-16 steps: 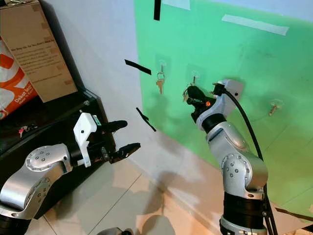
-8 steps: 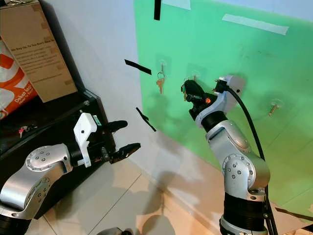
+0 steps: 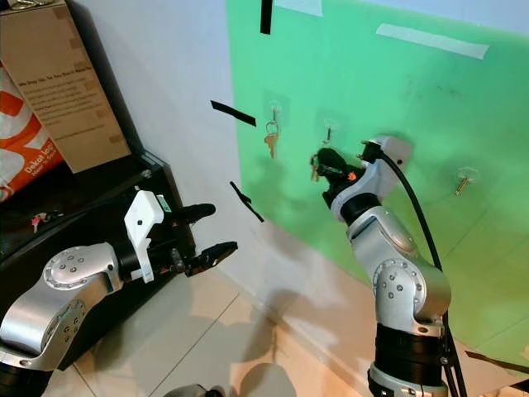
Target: Hang keys on a hook
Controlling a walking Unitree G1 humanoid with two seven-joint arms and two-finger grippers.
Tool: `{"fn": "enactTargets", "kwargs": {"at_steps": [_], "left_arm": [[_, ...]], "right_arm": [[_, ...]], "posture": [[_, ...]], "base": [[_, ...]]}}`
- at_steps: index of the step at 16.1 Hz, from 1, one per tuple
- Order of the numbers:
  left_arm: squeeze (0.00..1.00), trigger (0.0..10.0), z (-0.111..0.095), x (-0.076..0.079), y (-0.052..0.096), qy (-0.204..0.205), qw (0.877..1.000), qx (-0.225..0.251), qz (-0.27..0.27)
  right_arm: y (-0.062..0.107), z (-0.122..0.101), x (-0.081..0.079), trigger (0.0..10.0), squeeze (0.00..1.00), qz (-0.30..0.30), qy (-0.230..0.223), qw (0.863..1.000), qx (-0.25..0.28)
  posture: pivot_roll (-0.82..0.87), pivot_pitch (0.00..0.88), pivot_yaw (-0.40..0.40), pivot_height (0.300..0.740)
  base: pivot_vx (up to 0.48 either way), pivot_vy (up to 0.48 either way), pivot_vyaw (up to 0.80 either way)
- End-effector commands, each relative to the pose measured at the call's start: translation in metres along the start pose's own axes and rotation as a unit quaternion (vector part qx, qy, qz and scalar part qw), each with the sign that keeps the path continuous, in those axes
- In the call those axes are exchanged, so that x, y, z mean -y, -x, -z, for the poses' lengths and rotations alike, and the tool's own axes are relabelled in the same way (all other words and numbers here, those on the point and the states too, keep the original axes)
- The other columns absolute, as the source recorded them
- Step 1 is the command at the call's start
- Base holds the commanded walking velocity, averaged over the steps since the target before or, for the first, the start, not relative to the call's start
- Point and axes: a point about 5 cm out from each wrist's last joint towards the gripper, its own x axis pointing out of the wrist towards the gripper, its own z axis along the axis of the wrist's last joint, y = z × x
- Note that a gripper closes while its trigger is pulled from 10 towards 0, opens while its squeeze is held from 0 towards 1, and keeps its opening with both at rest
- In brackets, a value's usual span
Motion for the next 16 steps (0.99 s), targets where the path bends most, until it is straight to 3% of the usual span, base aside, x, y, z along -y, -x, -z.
{"fn": "enactTargets", "kwargs": {"at_steps": [1,5,12,16], "left_arm": [[0.0,10.0,0.002,-0.002,0.0,0.0,1.0,-0.006,0.0],[0.0,10.0,0.002,-0.002,0.0,0.0,1.0,-0.006,-0.001],[0.0,10.0,0.001,-0.002,0.0,-0.001,1.0,-0.007,-0.001],[0.0,10.0,0.001,-0.002,-0.001,-0.001,1.0,-0.007,0.0]], "right_arm": [[-0.003,-0.006,0.001,10.0,0.0,0.012,-0.002,1.0,0.015],[-0.002,-0.003,0.001,10.0,0.0,0.005,0.006,1.0,0.003],[0.007,-0.01,-0.013,10.0,0.0,-0.081,0.024,0.996,0.012],[0.004,-0.016,-0.011,10.0,0.0,-0.069,0.014,0.997,0.036]], "posture": [[-0.07,0.0,0.06,0.74],[-0.07,0.0,0.058,0.74],[-0.07,0.0,0.063,0.74],[-0.07,0.0,0.066,0.74]], "base": [[0.0,0.0,0.0],[0.0,0.0,0.0],[0.0,0.0,0.0],[0.0,0.0,0.0]]}}
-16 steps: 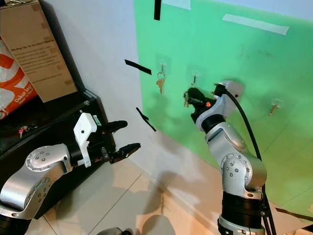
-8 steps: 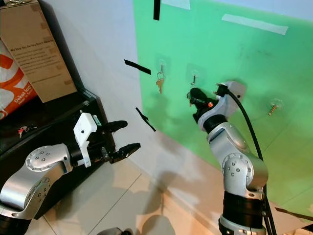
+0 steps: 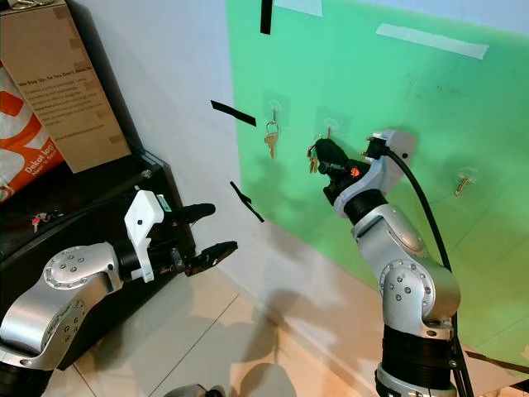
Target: Hang keys on a hook
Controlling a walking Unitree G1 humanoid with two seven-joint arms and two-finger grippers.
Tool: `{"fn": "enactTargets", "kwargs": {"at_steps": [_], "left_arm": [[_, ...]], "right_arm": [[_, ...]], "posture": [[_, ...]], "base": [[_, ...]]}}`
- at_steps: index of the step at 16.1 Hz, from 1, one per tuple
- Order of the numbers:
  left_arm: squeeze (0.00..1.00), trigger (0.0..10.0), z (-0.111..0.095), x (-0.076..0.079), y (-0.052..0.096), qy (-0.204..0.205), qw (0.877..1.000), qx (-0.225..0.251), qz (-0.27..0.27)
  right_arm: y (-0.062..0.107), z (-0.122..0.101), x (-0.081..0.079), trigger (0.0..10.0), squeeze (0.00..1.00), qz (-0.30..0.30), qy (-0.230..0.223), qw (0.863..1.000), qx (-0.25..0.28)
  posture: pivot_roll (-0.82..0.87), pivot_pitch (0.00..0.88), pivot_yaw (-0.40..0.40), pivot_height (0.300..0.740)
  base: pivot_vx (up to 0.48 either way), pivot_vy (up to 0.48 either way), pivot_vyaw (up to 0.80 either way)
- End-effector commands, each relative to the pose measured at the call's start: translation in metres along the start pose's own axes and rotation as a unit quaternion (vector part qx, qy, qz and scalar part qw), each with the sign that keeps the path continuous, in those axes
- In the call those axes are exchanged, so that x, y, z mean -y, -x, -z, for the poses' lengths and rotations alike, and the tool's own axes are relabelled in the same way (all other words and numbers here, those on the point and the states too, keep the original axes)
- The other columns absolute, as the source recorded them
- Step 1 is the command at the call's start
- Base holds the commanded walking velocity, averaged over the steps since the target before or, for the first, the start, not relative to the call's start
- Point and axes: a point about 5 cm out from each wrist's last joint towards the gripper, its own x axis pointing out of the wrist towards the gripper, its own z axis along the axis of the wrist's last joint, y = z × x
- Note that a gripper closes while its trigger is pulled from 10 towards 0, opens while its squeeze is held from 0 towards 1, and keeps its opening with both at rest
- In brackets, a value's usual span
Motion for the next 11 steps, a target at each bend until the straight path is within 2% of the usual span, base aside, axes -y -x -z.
{"fn": "enactTargets", "kwargs": {"at_steps": [1,6,9,11], "left_arm": [[0.0,10.0,0.001,-0.001,-0.001,-0.003,1.0,-0.005,0.002],[0.0,10.0,0.002,-0.001,0.0,-0.001,1.0,-0.006,0.001],[0.0,10.0,0.002,0.0,0.001,0.0,1.0,-0.006,0.004],[0.0,10.0,0.003,0.0,0.001,0.0,1.0,-0.007,0.005]], "right_arm": [[-0.005,-0.003,0.0,10.0,0.0,0.01,-0.004,1.0,0.014],[-0.011,-0.001,0.007,10.0,0.0,0.057,-0.016,0.998,0.02],[-0.007,0.0,0.022,10.0,0.0,0.11,-0.019,0.993,0.024],[-0.004,0.002,0.025,10.0,0.0,0.118,-0.016,0.993,0.019]], "posture": [[-0.07,0.0,0.065,0.74],[-0.07,0.0,0.061,0.74],[-0.07,0.0,0.064,0.74],[-0.07,0.0,0.066,0.74]], "base": [[0.0,0.0,0.0],[0.0,0.0,0.0],[0.0,0.0,0.0],[0.0,0.0,0.0]]}}
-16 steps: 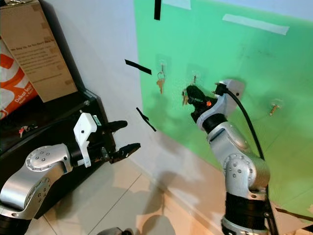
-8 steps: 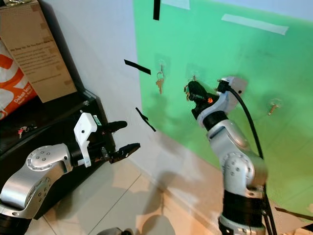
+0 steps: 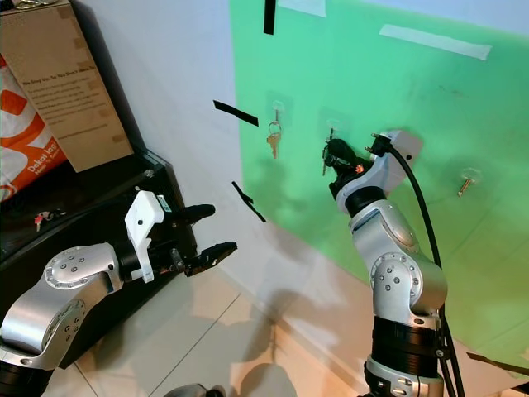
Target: Hang keys on a hook
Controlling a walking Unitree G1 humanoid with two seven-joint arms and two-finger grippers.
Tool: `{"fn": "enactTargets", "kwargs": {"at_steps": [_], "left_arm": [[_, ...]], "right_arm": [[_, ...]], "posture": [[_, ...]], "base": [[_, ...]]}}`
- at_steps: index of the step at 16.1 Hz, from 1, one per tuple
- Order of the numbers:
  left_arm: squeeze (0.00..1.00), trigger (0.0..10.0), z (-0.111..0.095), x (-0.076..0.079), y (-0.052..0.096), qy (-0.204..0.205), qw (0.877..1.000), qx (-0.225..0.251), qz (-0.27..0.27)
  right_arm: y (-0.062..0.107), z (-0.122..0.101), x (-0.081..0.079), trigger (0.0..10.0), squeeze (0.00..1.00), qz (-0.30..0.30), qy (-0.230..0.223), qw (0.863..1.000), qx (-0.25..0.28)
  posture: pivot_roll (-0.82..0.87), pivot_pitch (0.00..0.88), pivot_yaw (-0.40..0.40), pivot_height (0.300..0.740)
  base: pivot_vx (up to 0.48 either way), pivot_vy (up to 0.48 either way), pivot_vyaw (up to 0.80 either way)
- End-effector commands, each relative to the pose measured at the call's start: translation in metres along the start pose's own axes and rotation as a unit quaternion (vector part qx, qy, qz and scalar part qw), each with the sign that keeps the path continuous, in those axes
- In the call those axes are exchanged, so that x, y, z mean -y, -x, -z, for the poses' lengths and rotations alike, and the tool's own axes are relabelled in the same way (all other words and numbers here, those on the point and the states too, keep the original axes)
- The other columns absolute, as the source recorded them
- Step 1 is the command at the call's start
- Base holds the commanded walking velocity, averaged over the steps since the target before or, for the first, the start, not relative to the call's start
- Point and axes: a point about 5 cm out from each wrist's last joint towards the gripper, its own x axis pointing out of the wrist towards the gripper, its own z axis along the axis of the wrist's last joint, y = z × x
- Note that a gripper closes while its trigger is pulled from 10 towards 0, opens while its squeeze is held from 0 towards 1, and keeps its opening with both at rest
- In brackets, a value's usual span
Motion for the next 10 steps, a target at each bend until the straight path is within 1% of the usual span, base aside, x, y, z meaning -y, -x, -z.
{"fn": "enactTargets", "kwargs": {"at_steps": [1,4,6,9,10], "left_arm": [[0.0,10.0,0.001,0.001,0.001,-0.002,1.0,-0.004,0.005],[0.0,10.0,0.001,0.0,0.001,-0.003,1.0,-0.005,0.008],[0.0,10.0,0.001,0.0,0.001,-0.005,1.0,-0.006,0.01],[0.0,10.0,0.001,0.0,0.002,-0.006,1.0,-0.007,0.009],[0.0,10.0,0.001,-0.001,0.002,-0.007,1.0,-0.008,0.007]], "right_arm": [[0.003,-0.002,0.013,10.0,0.0,0.034,0.004,0.999,0.004],[0.008,0.014,0.009,10.0,0.0,0.009,0.053,0.998,-0.045],[0.011,0.021,0.005,10.0,0.0,-0.001,0.059,0.997,-0.059],[0.01,0.023,0.006,10.0,0.0,0.0,0.061,0.996,-0.061],[0.008,0.024,0.006,10.0,0.75,0.003,0.063,0.996,-0.059]], "posture": [[-0.07,0.0,0.067,0.74],[-0.08,0.0,0.073,0.74],[-0.08,0.0,0.076,0.74],[-0.07,0.0,0.072,0.74],[-0.07,0.0,0.071,0.74]], "base": [[0.0,0.0,0.0],[0.0,0.0,0.0],[0.0,0.0,0.0],[0.0,0.0,0.0],[0.0,0.0,0.0]]}}
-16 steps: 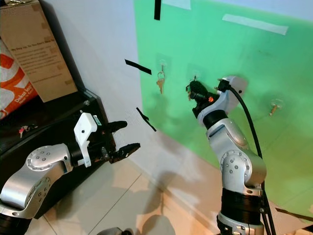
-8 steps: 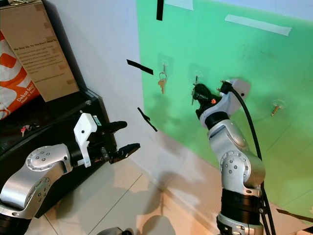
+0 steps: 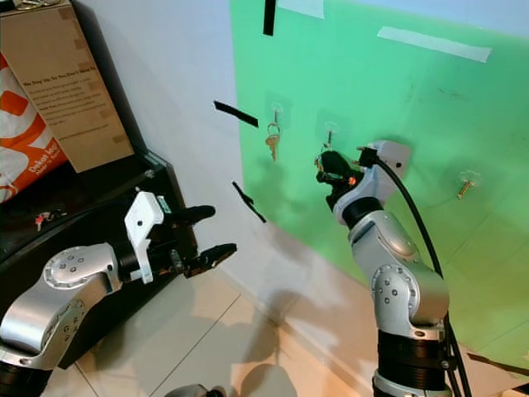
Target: Hang keys on a hook
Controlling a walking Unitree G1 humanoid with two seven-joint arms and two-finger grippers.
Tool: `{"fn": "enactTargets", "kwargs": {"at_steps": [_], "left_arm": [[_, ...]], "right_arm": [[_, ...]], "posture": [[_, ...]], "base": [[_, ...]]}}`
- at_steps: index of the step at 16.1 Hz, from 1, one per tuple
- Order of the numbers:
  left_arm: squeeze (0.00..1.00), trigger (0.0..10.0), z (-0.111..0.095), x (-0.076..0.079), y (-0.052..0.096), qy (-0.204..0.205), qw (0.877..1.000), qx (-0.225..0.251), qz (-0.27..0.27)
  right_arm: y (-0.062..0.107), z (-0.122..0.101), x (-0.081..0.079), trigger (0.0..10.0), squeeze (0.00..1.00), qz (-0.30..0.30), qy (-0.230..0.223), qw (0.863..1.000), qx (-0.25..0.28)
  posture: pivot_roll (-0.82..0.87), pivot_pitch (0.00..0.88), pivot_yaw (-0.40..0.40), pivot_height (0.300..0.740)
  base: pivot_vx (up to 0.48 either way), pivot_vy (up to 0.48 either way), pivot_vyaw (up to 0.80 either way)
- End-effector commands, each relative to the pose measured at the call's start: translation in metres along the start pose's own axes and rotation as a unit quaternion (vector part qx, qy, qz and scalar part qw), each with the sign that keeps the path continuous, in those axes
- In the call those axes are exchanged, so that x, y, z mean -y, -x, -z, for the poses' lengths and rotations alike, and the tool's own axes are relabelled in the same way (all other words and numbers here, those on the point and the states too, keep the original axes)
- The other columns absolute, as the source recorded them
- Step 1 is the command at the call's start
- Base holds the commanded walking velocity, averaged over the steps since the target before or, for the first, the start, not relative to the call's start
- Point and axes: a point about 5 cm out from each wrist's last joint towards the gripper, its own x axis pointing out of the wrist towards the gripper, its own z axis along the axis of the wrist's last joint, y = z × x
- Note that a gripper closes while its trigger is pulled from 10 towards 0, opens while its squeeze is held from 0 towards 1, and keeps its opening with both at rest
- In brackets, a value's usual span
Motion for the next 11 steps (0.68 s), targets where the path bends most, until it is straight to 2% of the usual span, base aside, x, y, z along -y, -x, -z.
{"fn": "enactTargets", "kwargs": {"at_steps": [1,2,5,7,9,10,11], "left_arm": [[0.0,10.0,0.0,-0.001,0.002,-0.007,1.0,-0.006,-0.004],[0.0,10.0,0.0,-0.003,0.002,-0.008,1.0,-0.003,-0.012],[0.0,10.0,0.007,-0.01,0.003,-0.015,0.998,-0.019,-0.064],[0.0,10.0,0.01,-0.019,0.007,-0.03,0.992,-0.019,-0.124],[0.0,10.0,0.014,-0.028,0.011,-0.016,0.979,-0.01,-0.201],[0.0,10.0,0.02,-0.029,0.014,-0.019,0.973,-0.012,-0.23],[0.0,10.0,0.025,-0.031,0.017,-0.018,0.965,-0.02,-0.26]], "right_arm": [[-0.001,0.013,0.005,10.0,1.0,0.016,0.005,1.0,-0.026],[-0.001,0.014,0.006,10.0,1.0,0.02,0.021,0.999,-0.022],[0.004,0.023,0.003,10.0,1.0,-0.021,0.037,0.999,-0.023],[0.009,0.033,0.008,10.0,1.0,-0.01,0.07,0.997,-0.038],[0.014,0.047,0.01,10.0,1.0,-0.013,0.079,0.996,-0.046],[0.019,0.061,0.011,10.0,1.0,-0.024,0.142,0.986,-0.078],[0.022,0.07,0.015,10.0,1.0,-0.016,0.167,0.982,-0.092]], "posture": [[-0.07,0.0,0.067,0.74],[-0.06,0.0,0.063,0.74],[-0.06,0.0,0.056,0.74],[-0.06,0.0,0.055,0.74],[-0.07,0.0,0.059,0.74],[-0.09,0.0,0.063,0.74],[-0.09,0.0,0.064,0.74]], "base": [[0.0,0.0,0.0],[0.0,0.0,0.0],[0.0,0.0,0.0],[0.0,0.0,0.0],[0.0,0.0,0.0],[0.0,0.0,0.0],[0.0,0.0,0.8]]}}
